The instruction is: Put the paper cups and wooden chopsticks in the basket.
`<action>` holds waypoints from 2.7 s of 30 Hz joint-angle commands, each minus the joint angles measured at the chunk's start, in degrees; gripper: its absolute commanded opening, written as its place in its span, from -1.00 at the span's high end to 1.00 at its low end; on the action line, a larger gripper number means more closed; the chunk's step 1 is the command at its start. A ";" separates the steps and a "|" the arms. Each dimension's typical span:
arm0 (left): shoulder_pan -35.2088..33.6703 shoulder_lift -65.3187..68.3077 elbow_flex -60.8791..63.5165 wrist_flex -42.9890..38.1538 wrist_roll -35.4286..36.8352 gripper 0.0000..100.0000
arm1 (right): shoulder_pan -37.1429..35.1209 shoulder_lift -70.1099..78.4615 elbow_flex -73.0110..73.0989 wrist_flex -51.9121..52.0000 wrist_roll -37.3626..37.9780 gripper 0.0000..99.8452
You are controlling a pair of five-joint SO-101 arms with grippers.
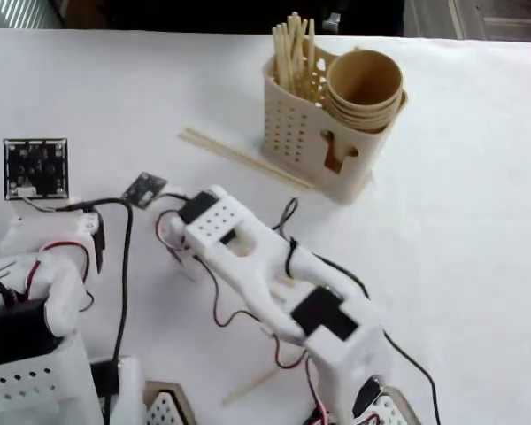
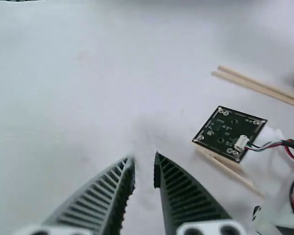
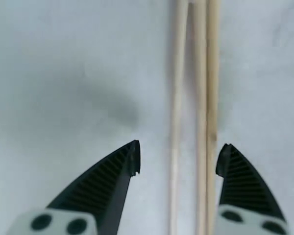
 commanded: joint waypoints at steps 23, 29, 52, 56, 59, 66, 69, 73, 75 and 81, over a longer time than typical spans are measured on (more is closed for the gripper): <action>-0.40 -0.84 0.09 -1.67 0.44 0.83 | 4.35 1.98 -3.60 5.05 10.20 0.96; -0.40 -0.84 0.18 -1.67 0.35 0.84 | 6.64 -8.84 -3.60 8.40 9.76 0.96; -0.40 -0.84 3.43 -4.31 0.26 0.84 | 21.76 -36.35 -3.96 -7.69 3.52 0.96; -0.40 -0.84 3.52 -4.13 0.26 0.84 | 22.90 -36.44 -4.04 -14.55 2.20 0.96; -0.40 -0.84 3.52 -4.13 0.26 0.84 | 24.40 -36.44 -4.04 -21.85 -0.18 0.96; -0.40 -0.84 3.52 -4.04 0.26 0.84 | 27.56 -35.91 -8.26 -33.80 -5.98 0.96; -0.40 -0.84 3.60 -4.04 0.26 0.84 | 28.79 -35.82 -9.58 -37.32 -7.82 0.96; -0.40 -0.84 3.60 -4.04 0.26 0.84 | 31.25 -34.51 -8.97 -45.49 -8.88 0.96; -0.40 -0.84 3.60 -4.04 0.26 0.84 | 32.48 -32.22 -8.53 -51.12 -8.88 0.96; -0.40 -0.92 4.75 -4.40 0.26 0.84 | 34.51 -22.99 -8.53 -58.51 -8.88 0.96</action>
